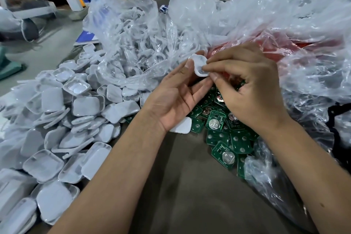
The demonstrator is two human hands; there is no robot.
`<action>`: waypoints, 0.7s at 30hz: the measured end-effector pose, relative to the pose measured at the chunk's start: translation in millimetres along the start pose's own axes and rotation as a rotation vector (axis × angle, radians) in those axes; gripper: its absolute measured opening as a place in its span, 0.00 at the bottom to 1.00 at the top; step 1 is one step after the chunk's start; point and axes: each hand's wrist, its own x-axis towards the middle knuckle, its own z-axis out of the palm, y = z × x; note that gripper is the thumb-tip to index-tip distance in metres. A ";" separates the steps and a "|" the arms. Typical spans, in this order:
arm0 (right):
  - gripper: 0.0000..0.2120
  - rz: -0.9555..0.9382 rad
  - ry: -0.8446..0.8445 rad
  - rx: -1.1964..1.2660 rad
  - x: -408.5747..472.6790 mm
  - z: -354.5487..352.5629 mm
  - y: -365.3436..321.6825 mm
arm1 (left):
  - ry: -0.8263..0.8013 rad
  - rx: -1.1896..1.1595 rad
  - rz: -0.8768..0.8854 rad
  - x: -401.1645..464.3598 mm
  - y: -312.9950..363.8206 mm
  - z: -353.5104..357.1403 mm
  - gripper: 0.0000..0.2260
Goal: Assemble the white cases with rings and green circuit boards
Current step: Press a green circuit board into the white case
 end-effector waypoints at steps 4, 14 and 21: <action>0.05 -0.042 0.005 -0.019 0.3 -1.4 0.2 | -0.025 0.031 0.020 0.5 -0.8 0.6 0.23; 0.05 0.155 0.096 0.087 2.6 -12.3 6.8 | -0.091 0.076 -0.024 -5.8 0.4 2.8 0.26; 0.05 0.140 -0.009 0.068 2.7 -11.8 2.2 | -0.124 0.084 -0.034 -6.0 -0.8 3.5 0.18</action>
